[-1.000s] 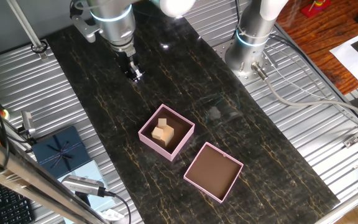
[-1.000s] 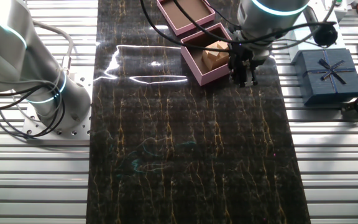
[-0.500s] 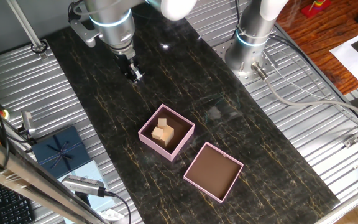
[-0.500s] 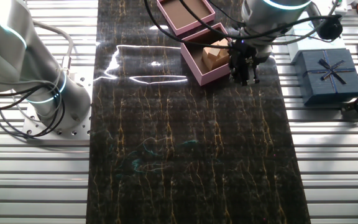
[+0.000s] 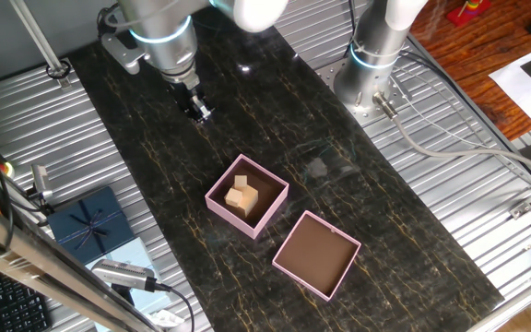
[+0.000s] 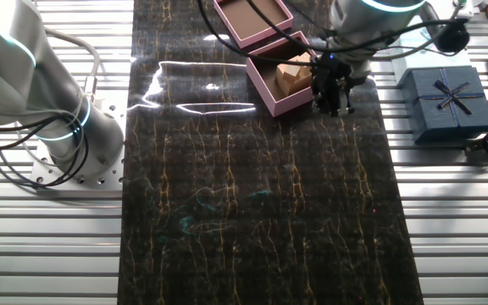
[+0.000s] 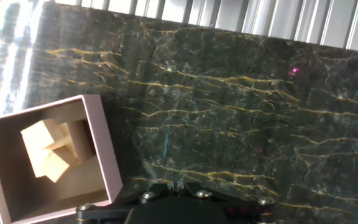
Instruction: Take everything out of the gift box
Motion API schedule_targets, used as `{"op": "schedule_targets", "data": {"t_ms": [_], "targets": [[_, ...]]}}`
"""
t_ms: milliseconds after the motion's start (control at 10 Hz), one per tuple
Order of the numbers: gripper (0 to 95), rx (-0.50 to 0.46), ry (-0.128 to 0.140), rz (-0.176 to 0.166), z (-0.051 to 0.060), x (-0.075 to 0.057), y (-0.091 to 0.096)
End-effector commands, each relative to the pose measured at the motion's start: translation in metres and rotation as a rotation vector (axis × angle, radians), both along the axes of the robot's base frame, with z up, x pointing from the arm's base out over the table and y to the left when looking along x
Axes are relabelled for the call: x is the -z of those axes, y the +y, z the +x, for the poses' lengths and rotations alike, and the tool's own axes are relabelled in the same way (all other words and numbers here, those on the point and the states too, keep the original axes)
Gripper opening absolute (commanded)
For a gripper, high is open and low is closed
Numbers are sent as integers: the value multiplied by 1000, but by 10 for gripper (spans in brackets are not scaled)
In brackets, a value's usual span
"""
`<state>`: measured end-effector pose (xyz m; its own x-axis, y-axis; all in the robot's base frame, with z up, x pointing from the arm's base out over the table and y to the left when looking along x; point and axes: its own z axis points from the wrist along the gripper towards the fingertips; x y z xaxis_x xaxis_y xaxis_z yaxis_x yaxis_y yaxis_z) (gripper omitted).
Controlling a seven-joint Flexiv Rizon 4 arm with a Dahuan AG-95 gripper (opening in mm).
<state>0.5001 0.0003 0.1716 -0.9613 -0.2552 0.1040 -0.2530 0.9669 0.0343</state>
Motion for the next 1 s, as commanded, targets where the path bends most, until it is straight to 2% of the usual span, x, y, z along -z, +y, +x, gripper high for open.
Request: {"op": "schedule_targets", "data": {"t_ms": [100, 400, 600, 700, 900, 1000], "targets": [[0, -17, 3, 3, 0, -1, 0], [0, -38, -7, 6, 1, -2, 2], [0, -14, -4, -3, 2, -4, 22], [0, -6, -2, -3, -1, 0, 40], [0, -30, -12, 26, -4, 9, 64], [190, -19, -14, 54, -5, 14, 77]]}}
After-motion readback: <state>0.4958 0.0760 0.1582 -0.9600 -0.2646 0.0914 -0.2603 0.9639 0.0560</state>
